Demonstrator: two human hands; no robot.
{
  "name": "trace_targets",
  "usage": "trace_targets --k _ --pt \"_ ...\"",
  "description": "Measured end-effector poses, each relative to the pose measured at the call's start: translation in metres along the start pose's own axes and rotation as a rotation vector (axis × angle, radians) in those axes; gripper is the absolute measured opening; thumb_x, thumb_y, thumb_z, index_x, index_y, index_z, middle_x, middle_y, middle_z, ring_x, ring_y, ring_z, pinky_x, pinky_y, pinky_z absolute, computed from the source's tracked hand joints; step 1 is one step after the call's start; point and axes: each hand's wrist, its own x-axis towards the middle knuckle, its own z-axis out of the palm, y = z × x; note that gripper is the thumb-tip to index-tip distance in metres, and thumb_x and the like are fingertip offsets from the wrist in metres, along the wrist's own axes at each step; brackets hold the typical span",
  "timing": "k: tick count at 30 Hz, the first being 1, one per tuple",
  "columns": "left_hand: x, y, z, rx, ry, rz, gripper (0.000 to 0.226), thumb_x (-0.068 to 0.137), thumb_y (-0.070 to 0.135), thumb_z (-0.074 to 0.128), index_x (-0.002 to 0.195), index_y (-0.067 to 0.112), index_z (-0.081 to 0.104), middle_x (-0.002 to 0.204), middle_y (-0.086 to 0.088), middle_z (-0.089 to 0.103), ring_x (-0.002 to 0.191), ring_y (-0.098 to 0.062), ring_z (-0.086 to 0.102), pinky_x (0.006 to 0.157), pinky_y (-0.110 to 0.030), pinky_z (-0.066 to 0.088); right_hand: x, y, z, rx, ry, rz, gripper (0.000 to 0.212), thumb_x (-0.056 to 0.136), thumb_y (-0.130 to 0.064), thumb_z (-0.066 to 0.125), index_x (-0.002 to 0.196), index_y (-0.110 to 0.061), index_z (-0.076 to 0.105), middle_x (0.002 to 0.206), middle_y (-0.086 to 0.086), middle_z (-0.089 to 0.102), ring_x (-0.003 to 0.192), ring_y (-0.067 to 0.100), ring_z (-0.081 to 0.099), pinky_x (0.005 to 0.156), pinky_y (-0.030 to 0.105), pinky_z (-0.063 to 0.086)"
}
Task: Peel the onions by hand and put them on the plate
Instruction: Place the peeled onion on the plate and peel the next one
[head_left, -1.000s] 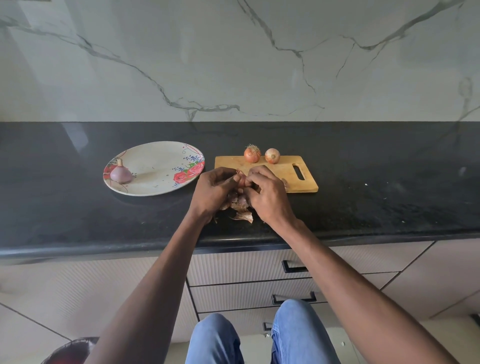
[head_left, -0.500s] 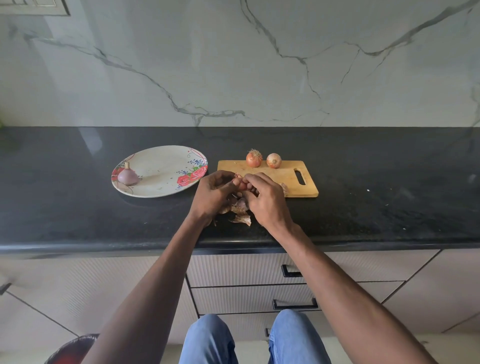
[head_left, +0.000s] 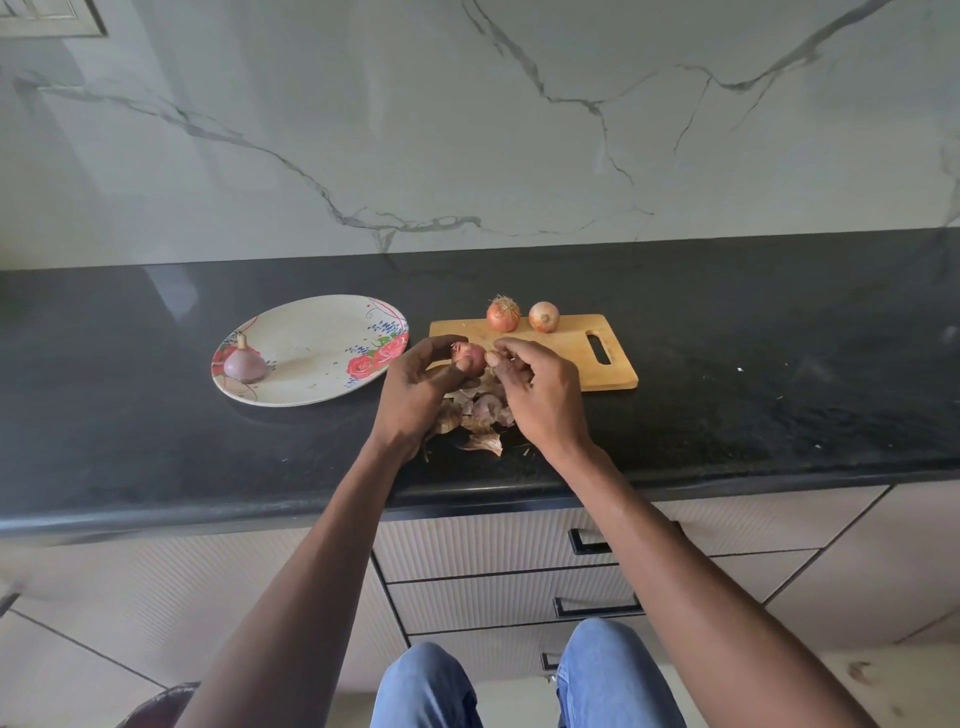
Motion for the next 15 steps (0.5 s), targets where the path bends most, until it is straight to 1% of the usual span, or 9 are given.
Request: trace_targets --k 2,3,6,8,10,12,15 --pt "0.0003 -0.0016 -0.0009 0.012 -0.022 0.017 0.026 0.087 0.022 0.074 0.112 0.018 0.072 0.112 -0.010 0.074 0.106 -0.032 0.071 0.095 -0.048 0.056 0.0015 -0.0012 -0.0006 0.064 -0.046 0.095 0.029 0.090 -0.029 0.072 0.109 -0.008 0.074 0.100 0.000 0.075 0.086 0.003 0.067 0.075 0.011 0.051" --pt "0.0003 -0.0017 -0.0014 0.018 -0.025 0.020 0.030 0.086 0.021 0.075 0.115 0.016 0.071 0.115 -0.010 0.074 0.109 -0.031 0.070 0.097 -0.049 0.056 0.0021 -0.0020 -0.0009 0.088 -0.067 0.137 0.029 0.089 -0.031 0.073 0.107 -0.009 0.075 0.097 -0.002 0.075 0.085 0.004 0.067 0.075 0.015 0.052" --pt "0.0006 -0.0029 -0.0025 0.025 -0.026 -0.001 0.040 0.085 0.020 0.078 0.122 0.009 0.069 0.118 -0.009 0.073 0.112 -0.028 0.069 0.100 -0.048 0.054 0.0040 0.0000 -0.0031 0.180 -0.084 0.251 0.022 0.086 -0.022 0.077 0.103 -0.008 0.077 0.091 -0.008 0.073 0.087 0.008 0.070 0.081 0.027 0.057" --pt "0.0010 -0.0033 -0.0027 0.018 -0.022 -0.017 0.038 0.087 0.014 0.078 0.123 0.006 0.069 0.119 -0.009 0.073 0.113 -0.026 0.069 0.100 -0.047 0.055 0.0052 0.0037 -0.0038 0.247 -0.091 0.318 0.023 0.084 -0.015 0.078 0.104 -0.006 0.076 0.095 -0.004 0.075 0.092 0.012 0.071 0.088 0.034 0.058" --pt "0.0012 -0.0028 -0.0011 0.005 -0.014 -0.027 0.036 0.088 0.010 0.076 0.122 0.006 0.068 0.118 -0.009 0.074 0.112 -0.024 0.070 0.098 -0.043 0.056 0.0058 0.0066 -0.0040 0.294 -0.098 0.365 0.022 0.083 -0.011 0.077 0.105 -0.005 0.076 0.100 0.002 0.076 0.096 0.016 0.072 0.092 0.040 0.057" --pt "0.0002 -0.0006 0.0013 -0.004 -0.010 -0.027 0.032 0.087 0.008 0.077 0.118 0.006 0.069 0.113 -0.009 0.075 0.108 -0.024 0.071 0.092 -0.038 0.058 0.0060 0.0065 -0.0039 0.303 -0.109 0.380 0.018 0.084 -0.007 0.076 0.102 -0.006 0.077 0.098 0.003 0.077 0.095 0.016 0.072 0.092 0.043 0.057" --pt "-0.0010 0.0016 0.0033 -0.040 -0.019 -0.043 0.028 0.086 0.005 0.076 0.112 0.003 0.065 0.104 -0.012 0.076 0.095 -0.024 0.074 0.080 -0.032 0.059 0.0074 0.0035 -0.0044 0.298 -0.099 0.415 0.013 0.083 -0.002 0.075 0.094 -0.007 0.078 0.088 -0.001 0.076 0.086 0.014 0.073 0.087 0.041 0.059"
